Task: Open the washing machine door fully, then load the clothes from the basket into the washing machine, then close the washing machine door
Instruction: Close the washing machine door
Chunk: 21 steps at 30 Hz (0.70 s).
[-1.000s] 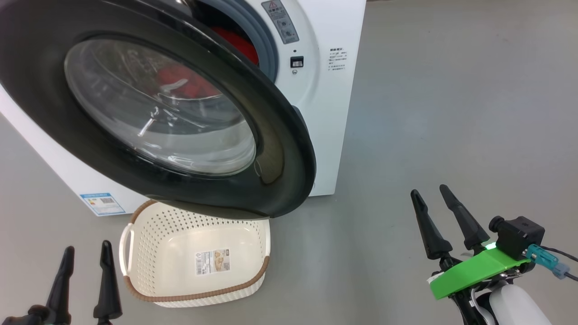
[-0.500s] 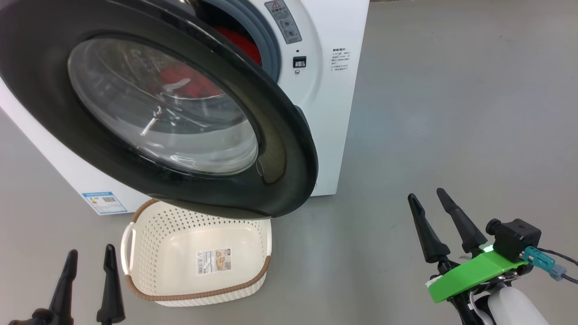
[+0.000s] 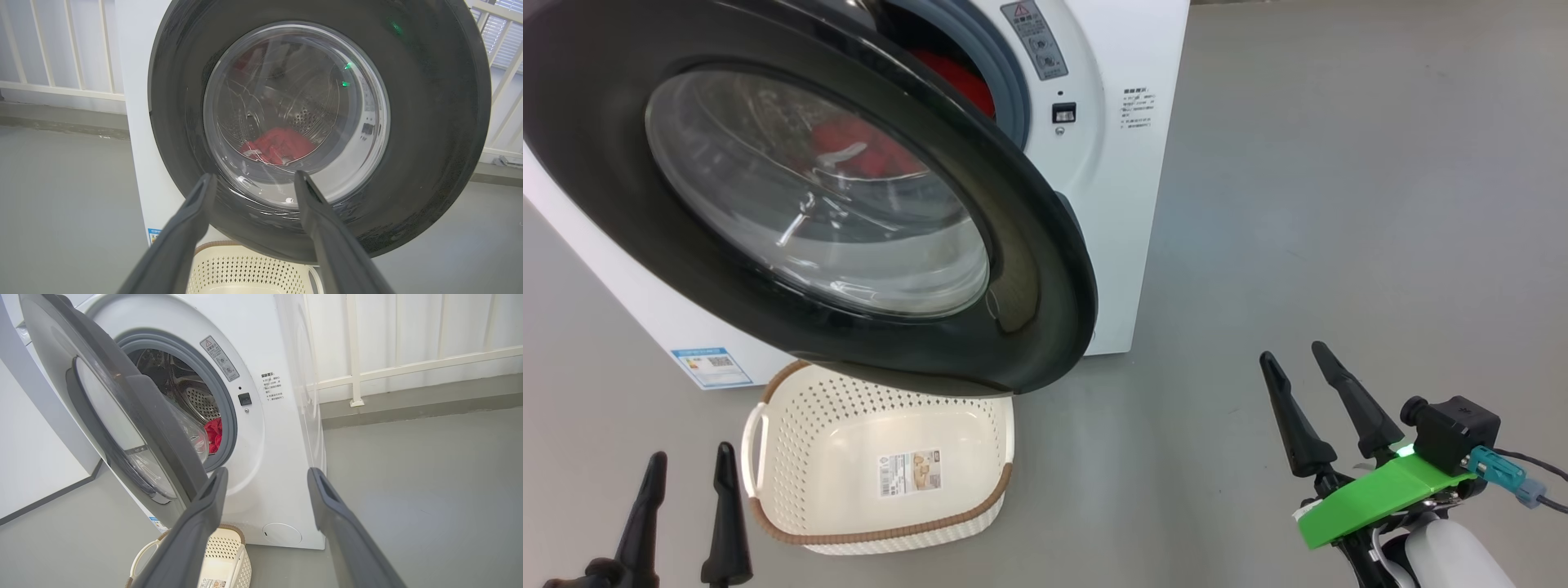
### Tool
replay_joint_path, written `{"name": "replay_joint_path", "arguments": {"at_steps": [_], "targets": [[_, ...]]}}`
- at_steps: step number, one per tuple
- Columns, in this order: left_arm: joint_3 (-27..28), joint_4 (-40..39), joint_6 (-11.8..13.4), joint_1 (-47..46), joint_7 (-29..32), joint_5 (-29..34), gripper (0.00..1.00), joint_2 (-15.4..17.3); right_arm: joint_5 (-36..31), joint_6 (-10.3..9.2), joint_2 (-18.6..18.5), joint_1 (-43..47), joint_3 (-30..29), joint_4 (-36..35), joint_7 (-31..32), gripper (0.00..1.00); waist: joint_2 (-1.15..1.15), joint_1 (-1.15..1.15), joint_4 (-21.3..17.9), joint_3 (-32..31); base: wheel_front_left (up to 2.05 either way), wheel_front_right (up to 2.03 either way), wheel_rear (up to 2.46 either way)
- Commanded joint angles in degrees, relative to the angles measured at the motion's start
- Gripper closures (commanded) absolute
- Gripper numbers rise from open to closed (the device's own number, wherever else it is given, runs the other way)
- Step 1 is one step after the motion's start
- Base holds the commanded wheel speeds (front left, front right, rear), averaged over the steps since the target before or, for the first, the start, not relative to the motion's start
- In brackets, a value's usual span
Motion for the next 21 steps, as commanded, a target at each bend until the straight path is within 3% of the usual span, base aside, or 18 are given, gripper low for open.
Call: {"name": "replay_joint_path", "arguments": {"at_steps": [1,9,10,12,13,14,16,17,21], "targets": [[1.75,-1.59,-0.16,-0.87,-0.52,0.55,0.0,0.41,-0.13,0.09,-0.59,-0.52,1.33,-1.35,-0.27,0.0,0.0,0.0,0.1,0.07,0.0,0.0,0.0],[1.77,-1.63,-0.16,-1.17,-0.52,0.61,0.0,0.23,-0.16,0.09,-0.63,-0.69,1.2,-1.43,-0.27,0.0,0.0,0.0,0.35,0.15,0.0,0.0,0.0],[1.8,-1.65,-0.16,-1.19,-0.52,0.6,0.0,0.2,-0.15,0.09,-0.62,-0.72,1.17,-1.47,-0.27,0.04,0.0,0.0,0.37,0.14,0.0,0.0,0.0],[1.88,-1.7,-0.16,-1.19,-0.52,0.59,0.0,0.14,-0.12,0.09,-0.62,-0.81,1.1,-1.56,-0.27,0.27,0.0,0.0,0.41,0.15,0.0,0.0,0.0],[1.89,-1.74,-0.16,-1.21,-0.52,0.59,0.0,0.1,-0.12,0.09,-0.65,-0.89,1.05,-1.64,-0.27,0.32,0.0,0.0,0.46,0.2,0.0,0.0,0.0],[1.88,-1.77,-0.16,-1.23,-0.52,0.59,0.0,0.07,-0.27,0.09,-0.73,-1.09,1.04,-2.06,-0.27,0.52,0.0,0.0,0.54,0.26,0.0,0.0,0.0],[1.88,-1.85,-0.16,-1.3,-0.52,0.56,0.0,0.01,-0.51,0.09,-0.83,-1.44,1.13,-3.25,-0.27,0.72,0.0,0.0,0.73,0.38,0.0,0.0,0.0],[1.89,-1.88,-0.16,-1.35,-0.52,0.53,0.0,-0.01,-0.7,0.09,-0.88,-1.57,1.2,-3.84,-0.27,0.96,0.0,0.0,0.85,0.46,0.0,0.0,0.0],[1.71,-1.91,-0.16,-1.67,-0.52,0.42,0.0,-0.12,-1.42,0.09,-0.87,-2.16,1.55,-6.44,-0.27,1.0,0.0,0.0,1.64,0.8,0.0,0.0,0.0]]}}
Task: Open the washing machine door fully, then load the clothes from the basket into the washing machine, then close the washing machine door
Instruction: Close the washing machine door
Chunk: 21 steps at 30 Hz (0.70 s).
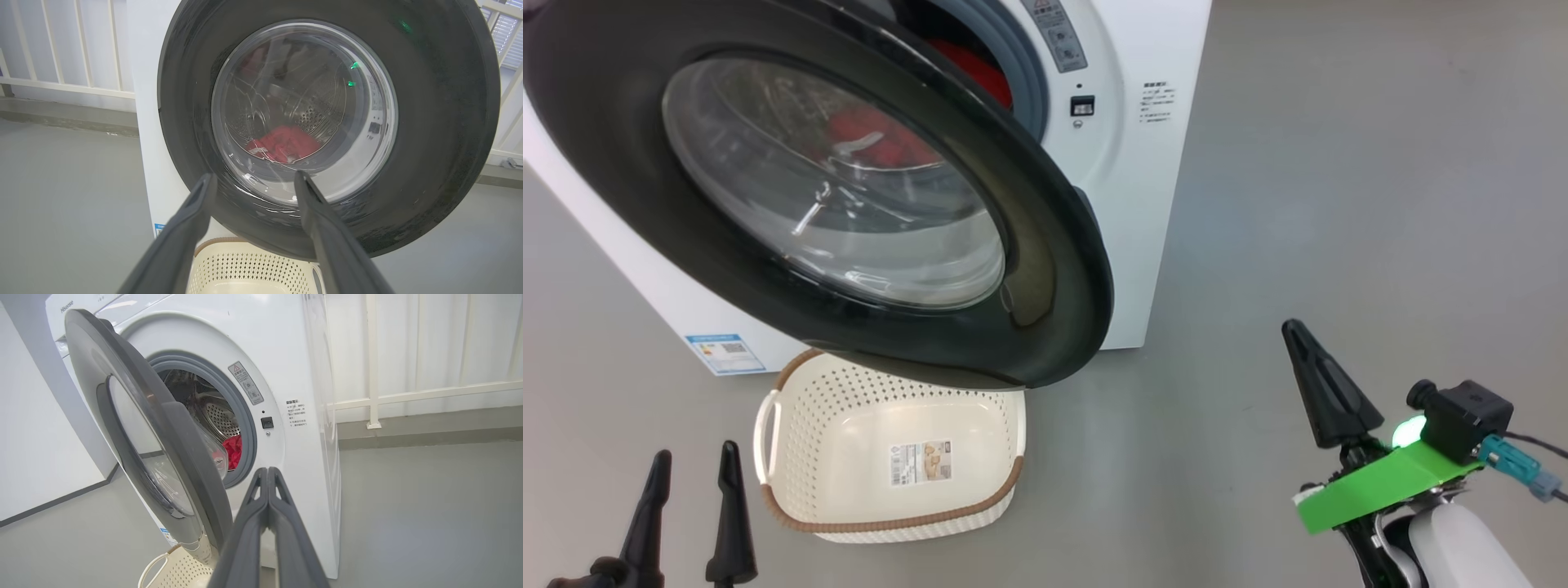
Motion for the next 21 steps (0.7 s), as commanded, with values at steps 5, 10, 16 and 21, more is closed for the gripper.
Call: {"name": "replay_joint_path", "arguments": {"at_steps": [5,10,16,21], "targets": [[1.57,-1.65,-0.16,-1.94,-0.52,-0.08,0.0,0.29,-0.21,0.09,-0.29,-3.74,2.39,-5.73,-0.27,1.0,0.0,0.0,1.83,0.55,0.0,0.0,0.0],[1.31,-1.62,-0.16,-2.14,-0.52,-0.3,0.0,0.17,-0.48,0.09,-0.9,-6.07,5.57,-7.99,-0.27,1.0,0.0,0.0,3.85,0.63,0.0,0.0,0.0],[1.06,-1.27,-0.16,-2.41,-0.52,-0.64,0.0,0.04,-0.57,0.09,-1.43,-7.93,9.5,-9.16,-0.27,1.0,0.0,0.0,6.86,0.61,0.0,0.0,0.0],[0.92,-1.02,-0.16,-2.8,-0.52,-0.96,0.0,-0.04,-0.6,0.09,-2.69,-9.02,13.09,-8.01,-0.27,1.0,0.0,0.0,9.31,0.67,0.0,0.0,0.0]]}}
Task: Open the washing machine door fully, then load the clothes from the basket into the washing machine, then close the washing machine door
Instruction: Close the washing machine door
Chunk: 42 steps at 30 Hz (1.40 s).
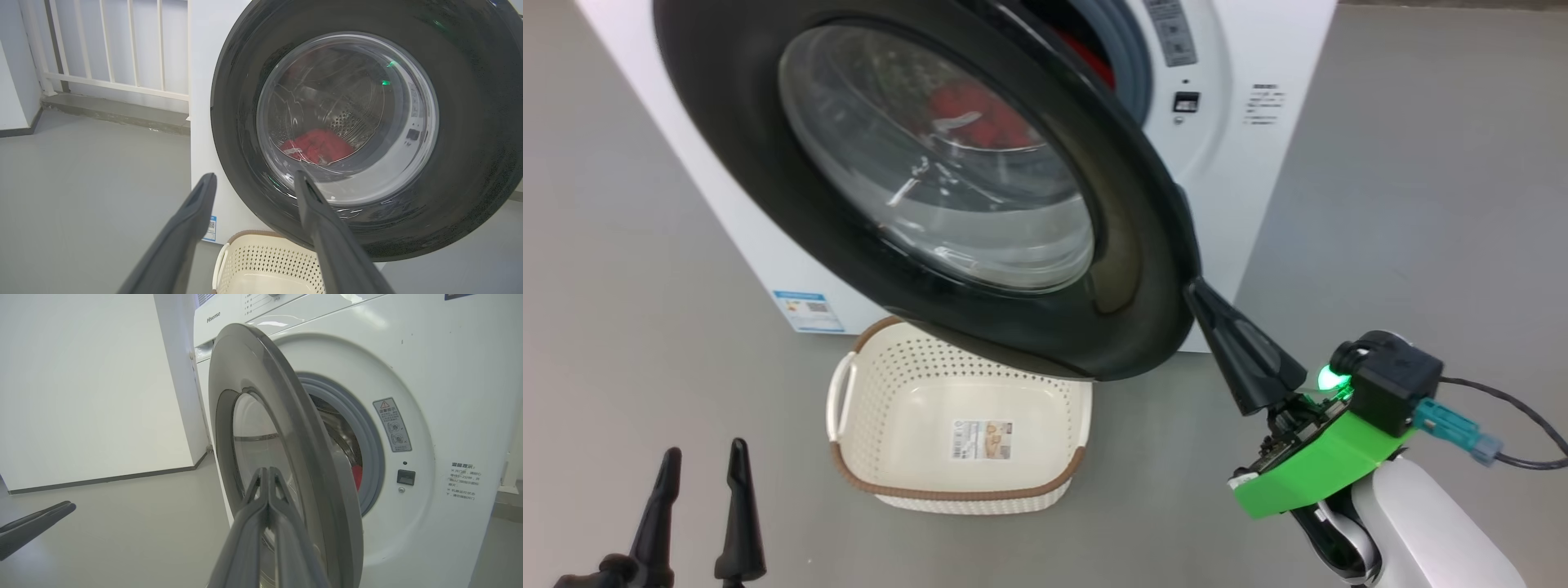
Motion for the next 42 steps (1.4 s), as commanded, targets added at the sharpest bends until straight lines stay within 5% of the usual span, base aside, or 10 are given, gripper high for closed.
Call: {"name": "replay_joint_path", "arguments": {"at_steps": [1,16,42], "targets": [[1.58,-1.16,-0.16,-2.6,-0.52,-0.57,0.0,0.38,-0.46,0.09,-0.48,-1.86,1.92,-0.49,-0.27,1.0,0.0,0.0,1.84,0.16,0.0,0.0,0.0],[0.62,-1.4,-0.16,-4.42,-0.52,-2.05,0.0,0.32,0.5,0.09,-3.36,-7.88,7.03,10.61,-0.27,1.0,0.0,0.0,5.89,3.8,0.0,0.0,0.0],[-0.45,-2.1,-0.16,-8.31,-0.52,-1.68,0.0,0.32,-0.9,0.09,-6.12,-16.44,0.31,15.97,-0.27,1.0,0.0,0.0,7.05,12.51,0.0,0.0,0.0]]}}
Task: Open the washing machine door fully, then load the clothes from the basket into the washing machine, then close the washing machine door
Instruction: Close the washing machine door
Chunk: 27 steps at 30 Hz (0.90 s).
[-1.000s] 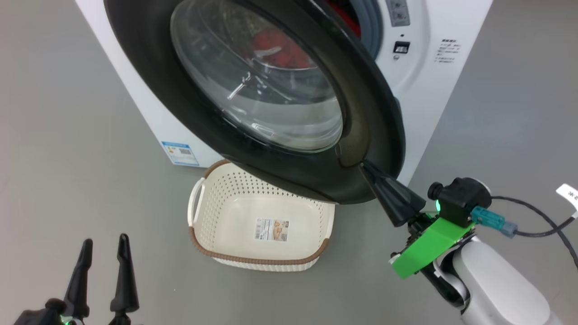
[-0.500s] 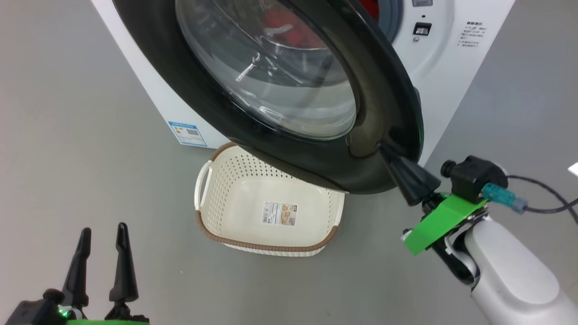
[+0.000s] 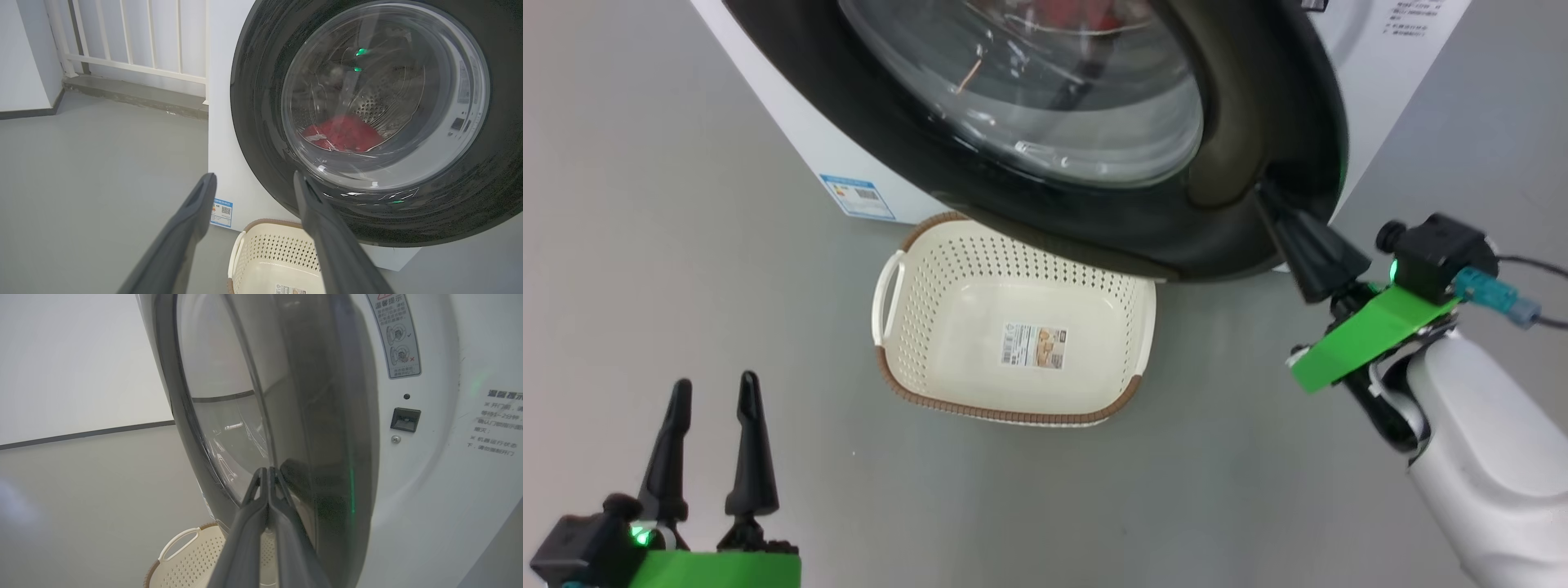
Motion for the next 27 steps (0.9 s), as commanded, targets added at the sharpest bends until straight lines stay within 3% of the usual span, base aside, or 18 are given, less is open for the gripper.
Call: {"name": "replay_joint_path", "arguments": {"at_steps": [1,27], "targets": [[1.54,-1.77,-0.16,-2.33,-0.52,0.24,0.0,0.88,-0.56,0.07,-0.77,-2.04,-0.64,-0.98,-0.27,1.0,0.0,0.0,0.32,2.11,0.0,0.0,0.0],[0.14,-2.56,-0.16,-7.32,-0.52,-1.54,0.0,0.87,-0.41,0.07,-6.8,-19.25,-4.29,4.48,-0.27,1.0,0.0,0.0,4.04,11.31,0.0,0.0,0.0]]}}
